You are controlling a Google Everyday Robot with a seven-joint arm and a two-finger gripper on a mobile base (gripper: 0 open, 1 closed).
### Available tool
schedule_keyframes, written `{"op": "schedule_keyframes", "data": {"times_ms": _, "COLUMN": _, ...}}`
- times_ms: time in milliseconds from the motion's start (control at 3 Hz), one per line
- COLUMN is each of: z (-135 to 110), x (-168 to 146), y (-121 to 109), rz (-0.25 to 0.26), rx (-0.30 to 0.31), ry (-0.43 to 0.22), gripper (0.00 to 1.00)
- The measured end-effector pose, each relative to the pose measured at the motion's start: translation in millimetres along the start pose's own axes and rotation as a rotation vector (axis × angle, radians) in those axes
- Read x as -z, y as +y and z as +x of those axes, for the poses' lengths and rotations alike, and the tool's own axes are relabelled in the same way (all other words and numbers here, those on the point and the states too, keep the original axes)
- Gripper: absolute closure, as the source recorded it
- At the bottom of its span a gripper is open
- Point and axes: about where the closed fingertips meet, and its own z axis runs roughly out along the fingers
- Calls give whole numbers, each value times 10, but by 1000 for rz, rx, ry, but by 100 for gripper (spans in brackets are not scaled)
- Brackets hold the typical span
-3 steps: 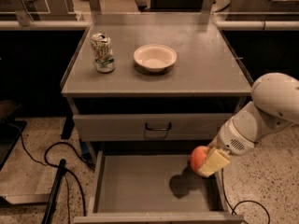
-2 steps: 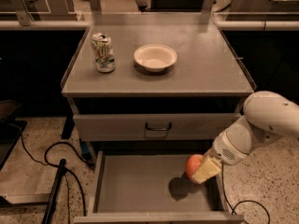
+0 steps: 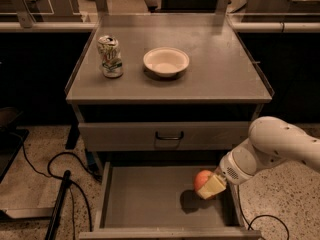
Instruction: Place apple into middle drawer
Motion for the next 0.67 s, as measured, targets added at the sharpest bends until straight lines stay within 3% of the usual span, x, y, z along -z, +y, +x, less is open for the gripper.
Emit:
{"op": "schedule_keyframes", "data": {"times_ms": 333, "z": 0, "x": 0, "y": 0, "rz": 0, "rx": 0, "ry": 0, "gripper": 100}}
{"op": "schedule_keyframes", "data": {"times_ms": 667, "z": 41, "x": -284, "y": -22, "rz": -18, "rx": -28, "ry": 16, "gripper": 100}}
